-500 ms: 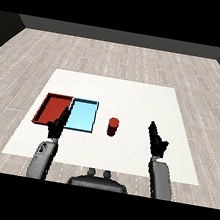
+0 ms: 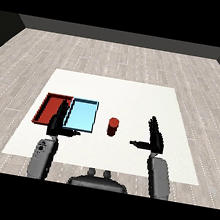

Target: Pick the red can and put it in the red box

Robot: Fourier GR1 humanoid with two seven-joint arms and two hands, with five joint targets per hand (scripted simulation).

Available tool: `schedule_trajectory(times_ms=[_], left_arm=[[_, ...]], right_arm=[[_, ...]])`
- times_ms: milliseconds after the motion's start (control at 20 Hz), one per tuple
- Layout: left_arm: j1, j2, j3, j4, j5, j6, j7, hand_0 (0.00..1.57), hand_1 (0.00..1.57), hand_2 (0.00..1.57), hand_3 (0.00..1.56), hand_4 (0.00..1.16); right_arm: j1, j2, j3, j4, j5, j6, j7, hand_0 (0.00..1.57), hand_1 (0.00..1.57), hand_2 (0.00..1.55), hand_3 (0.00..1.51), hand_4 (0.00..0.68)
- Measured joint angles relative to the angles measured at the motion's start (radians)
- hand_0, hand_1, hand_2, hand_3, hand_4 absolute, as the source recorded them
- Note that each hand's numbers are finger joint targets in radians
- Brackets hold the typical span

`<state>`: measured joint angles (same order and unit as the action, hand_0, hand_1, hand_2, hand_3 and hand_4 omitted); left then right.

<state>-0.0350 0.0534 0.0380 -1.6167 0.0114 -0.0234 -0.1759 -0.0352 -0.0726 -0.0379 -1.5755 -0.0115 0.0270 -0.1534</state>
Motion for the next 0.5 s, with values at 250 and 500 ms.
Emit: schedule_trajectory(times_ms=[250, 500], left_arm=[[-0.004, -0.003, 0.024, 0.020, 0.028, -0.028, -0.146, 0.00, 0.00, 0.00, 0.00, 0.00], [0.020, -0.019, 0.007, 0.019, 0.016, -0.024, -0.213, 0.00, 0.00, 0.00, 0.00, 0.00]], right_arm=[[-0.006, 0.016, -0.007, 0.033, -0.013, 0.019, -0.135, 0.00, 0.00, 0.00, 0.00, 0.000], [0.008, 0.029, 0.004, 0.038, -0.010, 0.025, -0.183, 0.00, 0.00, 0.00, 0.00, 0.000]])
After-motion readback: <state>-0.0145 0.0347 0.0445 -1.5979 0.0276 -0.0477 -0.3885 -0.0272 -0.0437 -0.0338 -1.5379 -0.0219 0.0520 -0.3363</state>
